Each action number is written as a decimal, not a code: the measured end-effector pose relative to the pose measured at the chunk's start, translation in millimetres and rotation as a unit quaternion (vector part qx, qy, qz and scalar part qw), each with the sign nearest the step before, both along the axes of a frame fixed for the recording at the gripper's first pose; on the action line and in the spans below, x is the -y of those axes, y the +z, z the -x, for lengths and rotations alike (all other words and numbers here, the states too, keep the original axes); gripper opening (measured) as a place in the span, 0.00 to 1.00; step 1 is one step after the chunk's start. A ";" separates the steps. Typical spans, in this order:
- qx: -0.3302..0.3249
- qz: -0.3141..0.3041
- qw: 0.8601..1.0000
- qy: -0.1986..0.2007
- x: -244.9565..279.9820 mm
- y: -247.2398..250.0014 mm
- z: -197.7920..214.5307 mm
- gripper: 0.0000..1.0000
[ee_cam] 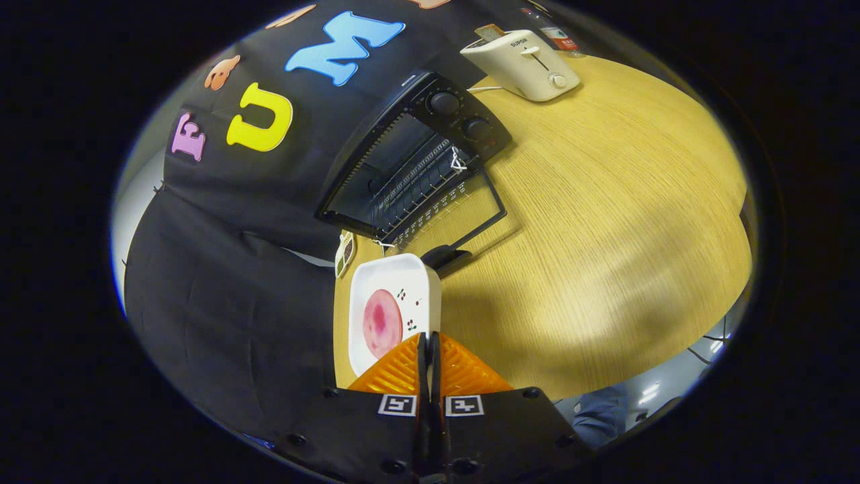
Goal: Open the toaster oven, put the food inside, and close the toaster oven door.
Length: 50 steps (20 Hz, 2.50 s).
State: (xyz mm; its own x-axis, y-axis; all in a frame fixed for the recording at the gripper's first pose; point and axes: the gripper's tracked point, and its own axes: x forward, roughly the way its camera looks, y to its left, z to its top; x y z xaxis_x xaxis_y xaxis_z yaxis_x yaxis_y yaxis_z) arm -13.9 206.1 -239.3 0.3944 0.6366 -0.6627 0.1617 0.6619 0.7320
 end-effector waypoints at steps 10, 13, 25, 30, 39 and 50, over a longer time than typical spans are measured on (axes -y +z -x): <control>0.007 -0.017 0.993 -0.115 -24.1 -7.6 -61.6 0.02; 0.003 -0.017 0.991 -0.131 -29.5 -14.2 -80.7 0.02; -0.014 -0.046 0.970 -0.239 -49.6 -37.3 -156.3 0.02; -0.020 -0.054 0.957 -0.286 -54.0 -49.1 -182.8 0.02; -0.012 -0.057 0.931 -0.362 -61.6 -60.7 -228.1 0.03; 0.022 -0.088 0.921 -0.379 -73.8 -50.5 -255.2 0.12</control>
State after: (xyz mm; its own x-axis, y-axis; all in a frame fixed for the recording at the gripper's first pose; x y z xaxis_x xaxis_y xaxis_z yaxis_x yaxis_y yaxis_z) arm 241.3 279.9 -289.8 0.7933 0.2630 -0.5491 0.4966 0.2421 0.8335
